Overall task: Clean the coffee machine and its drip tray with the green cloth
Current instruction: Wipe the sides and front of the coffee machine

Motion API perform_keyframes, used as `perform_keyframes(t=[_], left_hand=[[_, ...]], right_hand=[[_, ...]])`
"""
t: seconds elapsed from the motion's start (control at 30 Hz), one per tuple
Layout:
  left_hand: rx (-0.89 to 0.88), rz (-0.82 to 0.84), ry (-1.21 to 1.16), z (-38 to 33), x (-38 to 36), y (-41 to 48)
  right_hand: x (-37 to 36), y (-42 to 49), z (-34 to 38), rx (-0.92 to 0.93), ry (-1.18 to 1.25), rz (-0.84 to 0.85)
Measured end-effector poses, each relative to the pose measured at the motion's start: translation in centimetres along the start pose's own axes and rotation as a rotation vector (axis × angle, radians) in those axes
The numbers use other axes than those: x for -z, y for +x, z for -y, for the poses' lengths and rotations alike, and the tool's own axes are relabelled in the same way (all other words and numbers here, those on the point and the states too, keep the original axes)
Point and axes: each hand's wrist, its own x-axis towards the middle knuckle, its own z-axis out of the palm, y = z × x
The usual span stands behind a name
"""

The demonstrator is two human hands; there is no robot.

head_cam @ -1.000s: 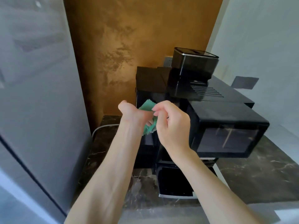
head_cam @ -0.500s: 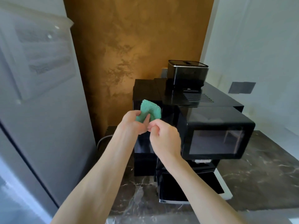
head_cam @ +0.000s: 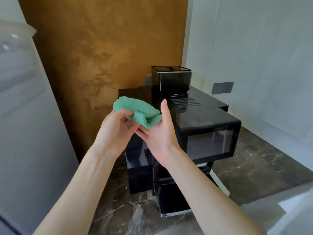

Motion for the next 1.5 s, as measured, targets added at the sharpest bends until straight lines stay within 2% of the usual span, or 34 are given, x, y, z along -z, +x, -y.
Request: perform_keyframes(t=[0.03, 0.1, 0.17, 0.3, 0.4, 0.47, 0.57, 0.63, 0.73, 0.8, 0.97, 1.0, 1.1, 1.13, 1.17, 1.23, 1.3, 1.4, 1.5], left_hand=[[-0.051, 0.037, 0.103, -0.2, -0.1, 0.1], [-0.13, 0.101, 0.301, -0.6, -0.3, 0.3], [-0.179, 0.11, 0.487, -0.8, -0.6, 0.6], [-0.218, 0.118, 0.683, -0.1, 0.3, 2.6], [-0.299, 0.148, 0.775, 1.5, 0.5, 3.5], [-0.337, 0.169, 0.767, 2.7, 0.4, 3.8], [-0.335, 0.172, 0.72, 3.8, 0.5, 3.9], [-0.331, 0.178, 0.705, 4.2, 0.8, 3.7], [-0.321, 0.179, 0.663, 4.5, 1.9, 3.5], [-0.322, 0.142, 0.637, 4.5, 2.6, 3.6], [-0.321, 0.076, 0.59, 4.5, 3.8, 3.4], [-0.324, 0.077, 0.583, 4.6, 3.8, 3.2], [-0.345, 0.074, 0.535, 4.7, 3.9, 2.5], [-0.356, 0.067, 0.515, 4.6, 3.9, 2.4], [-0.368, 0.06, 0.502, 4.4, 3.9, 2.3], [-0.388, 0.092, 0.511, 3.8, 4.1, 2.2], [-0.374, 0.216, 0.554, 3.2, 4.2, 2.1], [-0.378, 0.387, 0.663, 3.0, 4.6, 1.7], [-0.396, 0.473, 0.766, 3.4, 4.1, 1.6]], right_hand=[[-0.4, 0.0, 0.4, 0.031, 0.062, -0.006], [-1.5, -0.1, 1.4, 0.135, 0.035, -0.11], [-1.8, -0.1, 2.7, 0.249, -0.055, -0.305], [-0.9, -2.0, 6.7, 0.602, -0.097, -0.494], [1.6, -3.6, 9.3, 0.92, -0.436, -0.639], [3.5, -4.3, 10.4, 1.041, -0.705, -0.747], [7.0, -4.3, 11.3, 0.996, -1.156, -0.912], [9.0, -3.7, 11.6, 0.728, -1.485, -0.915], [10.6, -2.2, 10.6, 0.178, -1.752, -0.681], [10.1, -1.2, 9.5, 0.006, -1.872, -0.623], [4.8, -0.7, 6.5, 0.13, -1.924, -0.566], [3.5, -0.9, 5.3, 0.19, -1.947, -0.549], [1.0, -1.5, 1.6, 0.541, -2.05, -0.532], [0.8, -1.5, 0.7, 0.607, -2.069, -0.494], [0.8, -1.6, -0.2, 0.564, -2.074, -0.408], [1.1, -1.5, -2.4, 0.282, -1.94, -0.24], [1.9, -1.4, -5.2, 0.044, -1.555, -0.212], [2.7, -1.9, -8.3, -0.099, -0.671, -0.446], [4.9, -3.4, -10.7, -0.255, -0.036, -0.684]])
